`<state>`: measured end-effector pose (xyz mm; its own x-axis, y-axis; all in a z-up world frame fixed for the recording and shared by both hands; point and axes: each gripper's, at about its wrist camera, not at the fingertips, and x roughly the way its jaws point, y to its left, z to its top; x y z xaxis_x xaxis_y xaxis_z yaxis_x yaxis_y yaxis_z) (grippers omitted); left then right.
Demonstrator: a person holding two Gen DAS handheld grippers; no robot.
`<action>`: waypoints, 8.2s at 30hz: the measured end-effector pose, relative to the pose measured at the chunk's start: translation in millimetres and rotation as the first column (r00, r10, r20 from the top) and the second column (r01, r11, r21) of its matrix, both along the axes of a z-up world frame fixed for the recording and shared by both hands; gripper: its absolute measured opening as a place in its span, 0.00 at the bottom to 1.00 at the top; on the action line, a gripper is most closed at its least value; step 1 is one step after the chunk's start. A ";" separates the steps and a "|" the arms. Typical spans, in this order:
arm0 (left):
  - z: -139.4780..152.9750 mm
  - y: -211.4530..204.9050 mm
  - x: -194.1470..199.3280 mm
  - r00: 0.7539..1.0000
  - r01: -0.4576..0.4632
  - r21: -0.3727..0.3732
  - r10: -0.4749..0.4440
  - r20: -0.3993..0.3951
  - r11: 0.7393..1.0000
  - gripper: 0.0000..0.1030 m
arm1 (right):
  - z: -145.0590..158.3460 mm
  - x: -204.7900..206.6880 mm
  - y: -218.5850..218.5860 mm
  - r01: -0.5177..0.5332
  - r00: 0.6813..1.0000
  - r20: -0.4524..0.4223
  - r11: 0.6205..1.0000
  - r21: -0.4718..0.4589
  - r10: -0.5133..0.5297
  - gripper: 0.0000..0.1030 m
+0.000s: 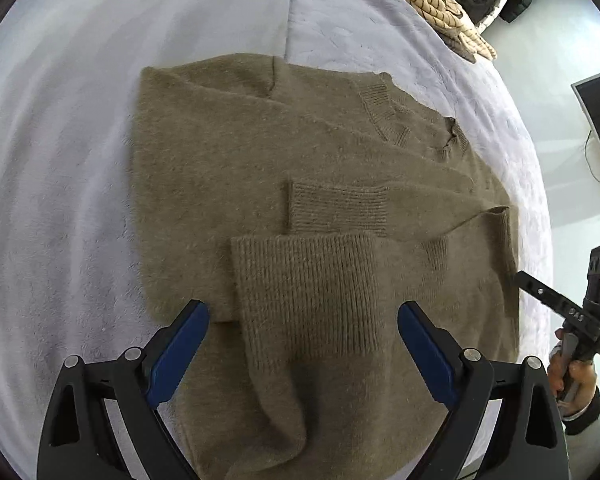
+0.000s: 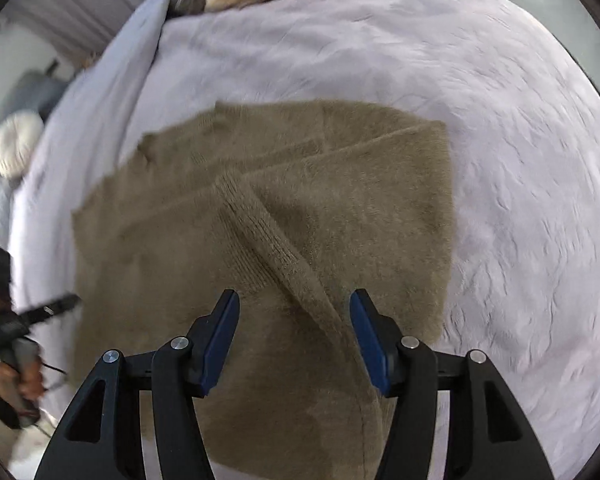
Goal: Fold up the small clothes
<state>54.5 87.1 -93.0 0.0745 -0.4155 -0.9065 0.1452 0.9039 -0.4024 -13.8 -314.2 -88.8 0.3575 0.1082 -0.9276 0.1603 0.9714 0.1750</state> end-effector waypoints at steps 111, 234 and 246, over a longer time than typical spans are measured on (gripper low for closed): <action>-2.1 84.1 -76.9 0.990 -0.139 0.047 0.138 0.022 0.989 0.72 | -21.3 -127.8 -0.1 0.307 0.951 -0.133 0.788 0.534 -0.280 0.45; -16.5 94.7 -37.8 0.989 -0.147 0.236 0.140 0.045 0.961 0.99 | -91.7 -25.4 153.0 0.265 0.963 -0.232 0.650 0.712 -0.137 0.45; -14.3 106.4 -32.3 0.983 -0.182 -0.013 0.182 -0.019 0.983 0.99 | -92.5 4.3 166.9 0.265 0.963 -0.186 0.542 0.798 -0.197 0.09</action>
